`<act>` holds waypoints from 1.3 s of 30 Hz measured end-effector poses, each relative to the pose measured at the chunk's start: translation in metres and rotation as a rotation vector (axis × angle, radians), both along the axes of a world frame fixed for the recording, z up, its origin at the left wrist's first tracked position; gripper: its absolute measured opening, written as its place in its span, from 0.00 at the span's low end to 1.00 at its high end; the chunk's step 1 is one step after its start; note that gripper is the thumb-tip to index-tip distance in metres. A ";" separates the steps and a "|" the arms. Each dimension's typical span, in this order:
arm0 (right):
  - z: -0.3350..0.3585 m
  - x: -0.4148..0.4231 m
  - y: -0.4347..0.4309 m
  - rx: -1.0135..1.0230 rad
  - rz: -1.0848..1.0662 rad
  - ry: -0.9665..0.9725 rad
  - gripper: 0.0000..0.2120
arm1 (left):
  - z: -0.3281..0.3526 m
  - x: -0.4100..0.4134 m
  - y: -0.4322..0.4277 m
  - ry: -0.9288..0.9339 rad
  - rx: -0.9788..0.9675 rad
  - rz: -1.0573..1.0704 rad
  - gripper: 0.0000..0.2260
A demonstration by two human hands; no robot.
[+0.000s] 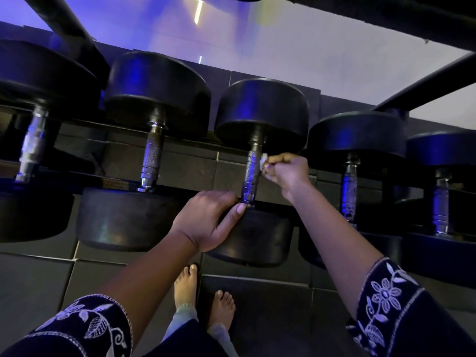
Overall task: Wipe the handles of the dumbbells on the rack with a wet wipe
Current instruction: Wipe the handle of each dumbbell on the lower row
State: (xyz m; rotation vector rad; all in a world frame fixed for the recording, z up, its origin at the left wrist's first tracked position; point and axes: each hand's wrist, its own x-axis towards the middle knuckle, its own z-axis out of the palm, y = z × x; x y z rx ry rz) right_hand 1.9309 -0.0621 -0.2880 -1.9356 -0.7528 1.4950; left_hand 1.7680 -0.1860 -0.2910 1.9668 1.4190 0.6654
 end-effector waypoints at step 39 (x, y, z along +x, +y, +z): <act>-0.040 0.029 -0.008 -0.295 0.154 0.359 0.16 | -0.002 -0.001 0.001 0.031 -0.052 -0.004 0.24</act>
